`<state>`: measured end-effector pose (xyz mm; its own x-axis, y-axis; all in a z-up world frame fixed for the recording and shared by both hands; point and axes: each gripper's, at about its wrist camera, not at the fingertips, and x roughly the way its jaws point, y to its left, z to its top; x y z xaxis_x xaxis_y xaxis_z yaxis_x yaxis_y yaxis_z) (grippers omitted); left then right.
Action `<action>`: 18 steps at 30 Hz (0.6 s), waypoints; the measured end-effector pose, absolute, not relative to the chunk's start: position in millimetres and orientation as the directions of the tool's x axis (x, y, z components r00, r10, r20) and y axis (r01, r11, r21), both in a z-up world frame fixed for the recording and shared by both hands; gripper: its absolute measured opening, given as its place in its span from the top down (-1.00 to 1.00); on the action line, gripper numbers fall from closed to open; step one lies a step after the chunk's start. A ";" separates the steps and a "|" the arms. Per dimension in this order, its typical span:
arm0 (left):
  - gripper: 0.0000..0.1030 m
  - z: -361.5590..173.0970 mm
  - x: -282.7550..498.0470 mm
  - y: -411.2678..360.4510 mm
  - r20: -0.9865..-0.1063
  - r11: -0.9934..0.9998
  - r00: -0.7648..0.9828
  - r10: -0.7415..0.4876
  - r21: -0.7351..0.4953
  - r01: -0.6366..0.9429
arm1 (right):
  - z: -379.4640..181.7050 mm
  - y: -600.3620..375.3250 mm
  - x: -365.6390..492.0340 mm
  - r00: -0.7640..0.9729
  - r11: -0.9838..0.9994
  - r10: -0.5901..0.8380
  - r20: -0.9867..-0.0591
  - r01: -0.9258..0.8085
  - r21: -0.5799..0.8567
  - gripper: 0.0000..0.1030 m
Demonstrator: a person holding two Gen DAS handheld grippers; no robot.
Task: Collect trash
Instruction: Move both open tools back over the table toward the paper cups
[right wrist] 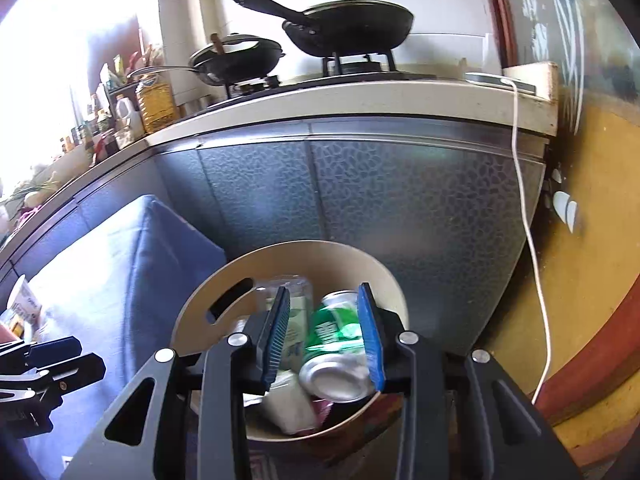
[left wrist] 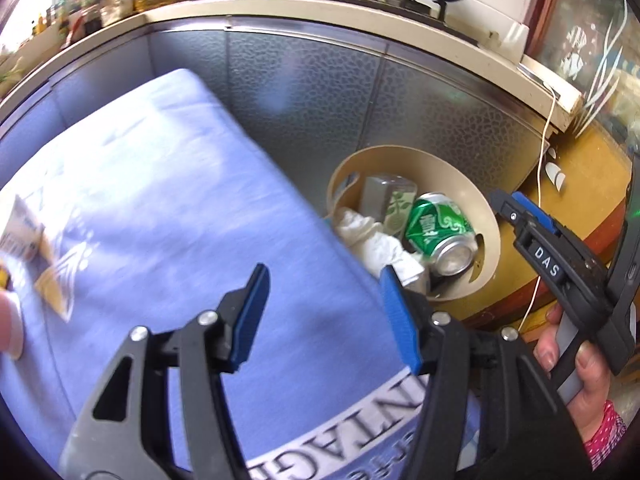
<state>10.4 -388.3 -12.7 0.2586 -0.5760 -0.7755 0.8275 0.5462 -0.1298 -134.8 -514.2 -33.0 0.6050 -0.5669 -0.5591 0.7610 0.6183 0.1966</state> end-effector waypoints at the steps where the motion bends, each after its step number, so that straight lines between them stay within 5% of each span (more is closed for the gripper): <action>1: -0.07 -11.6 11.6 -379.5 -0.772 0.559 0.271 -0.574 -0.128 0.819 | -31.1 -509.2 -131.1 0.617 0.631 -0.552 -0.561 0.749 0.202 0.31; 18: -0.07 -7.7 53.3 -220.3 -0.726 0.786 0.498 -0.474 -0.094 0.611 | 2.4 -399.4 -49.9 0.767 0.829 -0.331 -0.550 0.515 0.220 0.31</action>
<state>53.3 -220.3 -7.7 0.4984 -0.4736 -0.7262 0.6106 0.7864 -0.0939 -49.9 -399.4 2.4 0.7668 -0.3306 -0.5502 0.5149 0.8286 0.2197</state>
